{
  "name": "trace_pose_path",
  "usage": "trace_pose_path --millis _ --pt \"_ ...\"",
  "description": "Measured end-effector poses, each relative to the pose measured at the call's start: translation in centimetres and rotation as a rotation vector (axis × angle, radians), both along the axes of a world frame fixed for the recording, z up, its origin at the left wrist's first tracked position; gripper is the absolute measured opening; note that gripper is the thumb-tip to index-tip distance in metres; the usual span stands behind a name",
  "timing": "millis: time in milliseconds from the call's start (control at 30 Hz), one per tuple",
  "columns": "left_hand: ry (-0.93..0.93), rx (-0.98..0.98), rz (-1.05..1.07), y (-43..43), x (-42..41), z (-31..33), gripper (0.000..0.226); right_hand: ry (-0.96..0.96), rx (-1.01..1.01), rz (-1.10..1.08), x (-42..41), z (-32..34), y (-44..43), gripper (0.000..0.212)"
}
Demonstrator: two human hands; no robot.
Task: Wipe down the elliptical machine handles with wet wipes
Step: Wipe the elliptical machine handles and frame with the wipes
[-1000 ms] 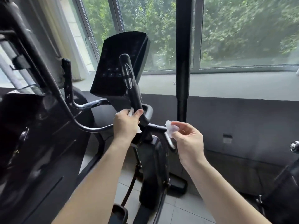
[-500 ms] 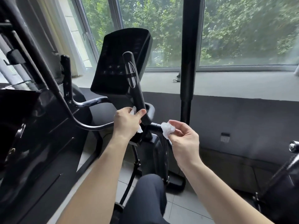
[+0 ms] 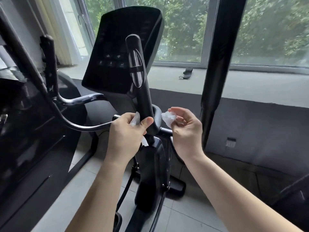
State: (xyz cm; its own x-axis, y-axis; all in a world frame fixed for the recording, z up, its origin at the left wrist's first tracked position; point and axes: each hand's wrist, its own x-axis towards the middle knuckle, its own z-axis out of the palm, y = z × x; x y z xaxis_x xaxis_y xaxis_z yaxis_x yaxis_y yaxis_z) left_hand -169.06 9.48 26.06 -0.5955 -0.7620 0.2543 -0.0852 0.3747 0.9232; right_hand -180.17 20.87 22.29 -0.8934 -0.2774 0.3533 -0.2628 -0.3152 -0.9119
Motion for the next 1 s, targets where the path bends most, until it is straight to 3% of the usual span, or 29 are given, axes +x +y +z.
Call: trace_pose_path --millis 233,367,433,600,733,900,1000 --pt "0.044 0.058 -0.078 -0.9 0.2 0.1 0.022 0.241 0.158 0.206 -3.0 -2.2 -3.5 0.040" --pt "0.061 0.041 -0.093 -1.4 0.0 0.1 0.016 0.267 0.259 -0.033 -4.4 -3.1 -6.0 0.045" --pt "0.071 0.064 -0.088 -1.3 0.0 -0.1 0.009 0.184 0.244 -0.094 -4.5 -3.1 -6.7 0.039" --pt "0.124 0.132 -0.100 -0.8 0.0 -0.4 0.010 -0.055 0.092 0.008 -0.5 -3.2 -3.7 0.035" --pt "0.137 0.163 -0.086 -1.0 0.3 -0.8 0.012 -0.124 -0.028 0.100 2.7 -2.9 -0.8 0.029" --pt "0.105 0.120 -0.074 -0.6 0.9 -0.7 0.014 0.283 -0.030 0.125 1.8 -2.6 -0.9 0.027" --pt "0.099 0.162 -0.049 -0.3 0.8 -0.9 0.011 0.303 0.060 0.157 1.1 -4.8 -1.1 0.025"
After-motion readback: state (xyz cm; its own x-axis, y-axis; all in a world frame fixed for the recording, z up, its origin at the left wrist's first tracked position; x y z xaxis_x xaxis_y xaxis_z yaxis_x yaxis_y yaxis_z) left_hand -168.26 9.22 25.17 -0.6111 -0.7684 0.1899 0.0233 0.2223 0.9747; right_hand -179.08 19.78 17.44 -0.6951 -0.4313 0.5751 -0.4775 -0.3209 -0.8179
